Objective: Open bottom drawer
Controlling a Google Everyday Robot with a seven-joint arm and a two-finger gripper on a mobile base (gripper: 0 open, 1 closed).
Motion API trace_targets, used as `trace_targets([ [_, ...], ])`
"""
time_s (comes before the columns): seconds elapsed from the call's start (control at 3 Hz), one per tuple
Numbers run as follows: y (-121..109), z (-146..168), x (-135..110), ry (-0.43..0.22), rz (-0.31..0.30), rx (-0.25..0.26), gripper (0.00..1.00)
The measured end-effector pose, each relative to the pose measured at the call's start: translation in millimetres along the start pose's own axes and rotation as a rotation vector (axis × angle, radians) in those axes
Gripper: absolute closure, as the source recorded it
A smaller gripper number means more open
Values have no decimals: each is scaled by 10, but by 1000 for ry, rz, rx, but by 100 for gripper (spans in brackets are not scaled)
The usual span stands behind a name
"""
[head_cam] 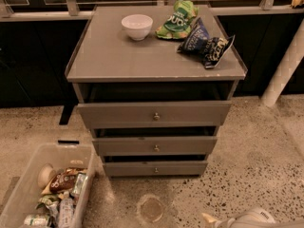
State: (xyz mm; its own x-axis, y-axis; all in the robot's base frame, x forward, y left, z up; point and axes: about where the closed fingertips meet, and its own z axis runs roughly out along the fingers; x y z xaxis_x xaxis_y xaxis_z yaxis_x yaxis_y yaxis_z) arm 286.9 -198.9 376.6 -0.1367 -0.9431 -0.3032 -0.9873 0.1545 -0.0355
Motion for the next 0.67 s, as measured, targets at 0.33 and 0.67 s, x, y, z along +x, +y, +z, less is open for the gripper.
trace_targets([
  [0.33, -642, 113, -172, -41, -10, 51, 0],
  [0.67, -642, 113, -172, -41, -10, 51, 0],
])
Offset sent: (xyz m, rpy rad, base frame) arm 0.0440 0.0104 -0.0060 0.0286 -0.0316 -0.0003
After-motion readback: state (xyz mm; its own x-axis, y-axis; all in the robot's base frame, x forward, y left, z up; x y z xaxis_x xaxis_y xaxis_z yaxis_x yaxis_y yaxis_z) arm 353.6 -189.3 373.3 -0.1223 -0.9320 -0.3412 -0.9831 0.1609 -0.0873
